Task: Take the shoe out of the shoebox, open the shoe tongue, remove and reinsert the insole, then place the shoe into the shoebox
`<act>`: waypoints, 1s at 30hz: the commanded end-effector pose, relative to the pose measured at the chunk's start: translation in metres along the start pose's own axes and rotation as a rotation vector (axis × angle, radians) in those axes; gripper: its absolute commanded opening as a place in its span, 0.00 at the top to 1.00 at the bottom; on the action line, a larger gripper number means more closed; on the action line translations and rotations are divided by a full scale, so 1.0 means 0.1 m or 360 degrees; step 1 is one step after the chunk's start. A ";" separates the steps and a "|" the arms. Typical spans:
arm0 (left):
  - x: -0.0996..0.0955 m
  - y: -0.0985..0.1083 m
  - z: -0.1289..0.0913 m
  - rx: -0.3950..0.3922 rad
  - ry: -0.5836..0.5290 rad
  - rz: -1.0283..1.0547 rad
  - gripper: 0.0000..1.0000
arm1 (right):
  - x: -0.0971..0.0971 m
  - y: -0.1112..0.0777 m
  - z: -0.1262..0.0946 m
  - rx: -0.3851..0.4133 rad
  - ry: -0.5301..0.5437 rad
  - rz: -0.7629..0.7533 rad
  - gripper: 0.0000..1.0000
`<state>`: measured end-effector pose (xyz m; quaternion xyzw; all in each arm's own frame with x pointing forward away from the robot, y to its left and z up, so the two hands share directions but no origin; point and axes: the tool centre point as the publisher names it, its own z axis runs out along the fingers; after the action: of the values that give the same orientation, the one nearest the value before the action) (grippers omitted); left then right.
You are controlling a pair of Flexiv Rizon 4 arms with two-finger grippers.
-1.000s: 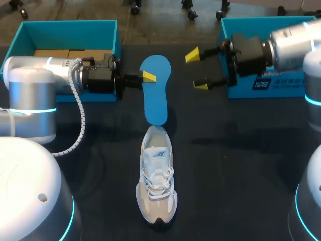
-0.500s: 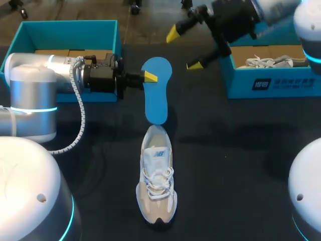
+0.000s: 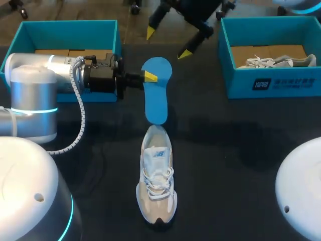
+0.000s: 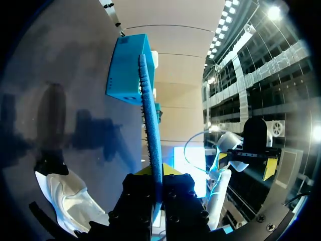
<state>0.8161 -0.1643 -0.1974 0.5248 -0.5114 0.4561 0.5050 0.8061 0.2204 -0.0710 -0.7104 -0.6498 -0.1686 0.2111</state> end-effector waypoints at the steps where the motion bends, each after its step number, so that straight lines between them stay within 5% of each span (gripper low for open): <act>1: 0.00 0.01 0.00 0.0001 -0.0004 0.0000 1.00 | 0.10 0.03 -0.02 0.0005 -0.0818 -0.0009 0.00; 12: 0.00 0.01 0.00 0.0001 -0.0004 0.0000 1.00 | 0.24 -0.12 0.14 -0.0019 -0.0879 -0.0014 0.00; 17: 0.00 0.01 0.00 0.0001 -0.0004 0.0000 1.00 | 0.15 -0.14 0.12 -0.0091 -0.0878 0.0062 0.00; 30: 0.00 0.01 0.00 0.0001 -0.0004 0.0000 1.00 | -0.38 -0.19 -0.51 -0.0175 0.0097 -0.0029 0.00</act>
<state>0.8161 -0.1642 -0.1974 0.5246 -0.5116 0.4560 0.5052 0.7951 0.1986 -0.0414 -0.7463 -0.6648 -0.0256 0.0190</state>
